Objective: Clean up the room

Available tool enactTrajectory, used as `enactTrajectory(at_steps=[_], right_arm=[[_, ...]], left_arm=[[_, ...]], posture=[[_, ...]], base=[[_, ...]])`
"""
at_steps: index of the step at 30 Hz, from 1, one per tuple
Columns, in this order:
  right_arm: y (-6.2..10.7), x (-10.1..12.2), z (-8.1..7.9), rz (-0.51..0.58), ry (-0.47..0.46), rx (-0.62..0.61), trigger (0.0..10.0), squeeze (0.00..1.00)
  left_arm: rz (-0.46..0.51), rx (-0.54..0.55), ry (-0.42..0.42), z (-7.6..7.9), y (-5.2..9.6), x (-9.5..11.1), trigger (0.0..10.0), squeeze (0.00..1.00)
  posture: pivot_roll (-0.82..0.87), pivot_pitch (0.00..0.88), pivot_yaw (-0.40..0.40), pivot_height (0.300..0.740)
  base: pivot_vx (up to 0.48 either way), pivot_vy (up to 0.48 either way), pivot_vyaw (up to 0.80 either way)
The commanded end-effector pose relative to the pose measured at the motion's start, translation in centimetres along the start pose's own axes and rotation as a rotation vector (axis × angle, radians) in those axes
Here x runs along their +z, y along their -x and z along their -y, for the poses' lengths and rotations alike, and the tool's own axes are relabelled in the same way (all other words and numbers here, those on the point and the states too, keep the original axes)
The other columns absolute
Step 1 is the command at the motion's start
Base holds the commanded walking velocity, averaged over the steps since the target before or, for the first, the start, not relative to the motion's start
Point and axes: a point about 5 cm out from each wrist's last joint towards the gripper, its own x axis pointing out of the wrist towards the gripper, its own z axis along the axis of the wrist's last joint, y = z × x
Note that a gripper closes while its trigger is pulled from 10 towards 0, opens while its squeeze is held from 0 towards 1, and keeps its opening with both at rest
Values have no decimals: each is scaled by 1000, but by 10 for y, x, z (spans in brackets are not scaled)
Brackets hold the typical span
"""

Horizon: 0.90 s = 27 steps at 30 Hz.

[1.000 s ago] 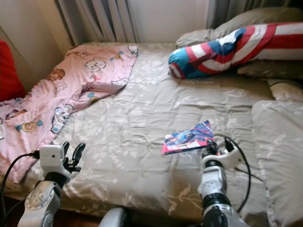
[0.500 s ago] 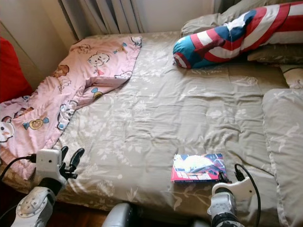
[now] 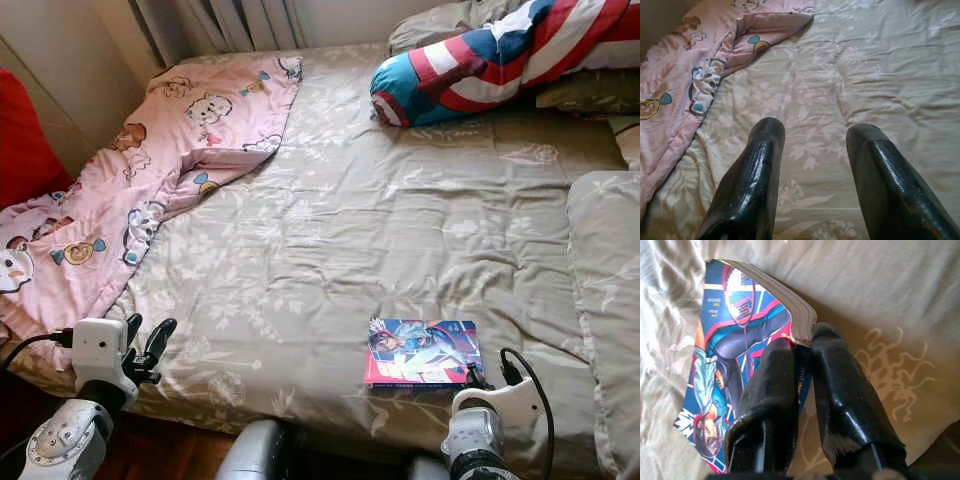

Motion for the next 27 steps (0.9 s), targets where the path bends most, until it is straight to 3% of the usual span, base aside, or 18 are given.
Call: enactTrajectory(at_steps=[1, 9, 10, 11, 12, 15, 17, 18, 21, 22, 23, 24, 26, 27], right_arm=[[3, -6, 15, -28, -17, -66, 10000, 0], [2, 2, 18, -2, -28, -92, 10000, 0], [2, 2, 18, -1, -27, -93, 10000, 82], [2, 2, 18, -1, -27, -93, 10000, 82], [2, 2, 18, -1, -26, -95, 10000, 149], [2, 2, 20, -8, -10, -108, 10000, 188], [2, 2, 21, -9, 2, -112, 10000, 114], [2, 1, 22, -9, -6, -115, 10000, 0], [3, 0, 24, -9, -15, -122, 10000, 0], [3, 0, 25, -9, -11, -130, 10000, 63], [4, 0, 25, -10, -9, -132, 10000, 63], [4, -1, 27, -10, -16, -138, 10000, 1000], [4, -1, 27, -10, -21, -143, 10000, 1000], [4, -2, 27, -10, -22, -149, 10000, 922]], left_arm=[[-25, 5, -8, -4, 4, -2, 10000, 0], [-32, 4, -9, -4, 5, 0, 10000, 0], [-33, 5, -10, -5, 5, 0, 10000, 0], [-33, 5, -10, -5, 5, 0, 10000, 0], [-36, 6, -11, -5, 6, -1, 10000, 0], [-41, 6, -11, -5, 6, -1, 10000, 0], [-43, 6, -12, -5, 6, -2, 10000, 0], [-45, 6, -12, -5, 7, -2, 10000, 0], [-48, 7, -14, -5, 8, -3, 10000, 0], [-49, 8, -15, -5, 7, -3, 10000, 0], [-49, 8, -15, -5, 7, -3, 10000, 0], [-47, 8, -15, -5, 6, -3, 10000, 0], [-45, 8, -15, -5, 5, -3, 10000, 0], [-45, 8, -15, -5, 5, -3, 10000, 0]], posture=[[210, 201, 161, 659], [213, 206, 166, 659], [211, 206, 165, 659], [211, 206, 165, 659], [211, 206, 165, 659], [211, 206, 165, 659], [211, 203, 167, 659], [211, 203, 167, 659], [211, 203, 167, 659], [210, 198, 165, 659], [210, 198, 165, 659], [210, 198, 165, 659], [209, 194, 165, 659], [209, 194, 165, 659]], base=[[0, 0, 0], [0, 0, 0], [0, 0, 0], [0, 0, 0], [0, 0, 0], [0, 0, 0], [0, 0, 0], [0, 0, 0], [0, 0, 0], [0, 0, 0], [0, 0, 0], [0, 0, 0], [0, 0, 0], [0, 0, 0]])
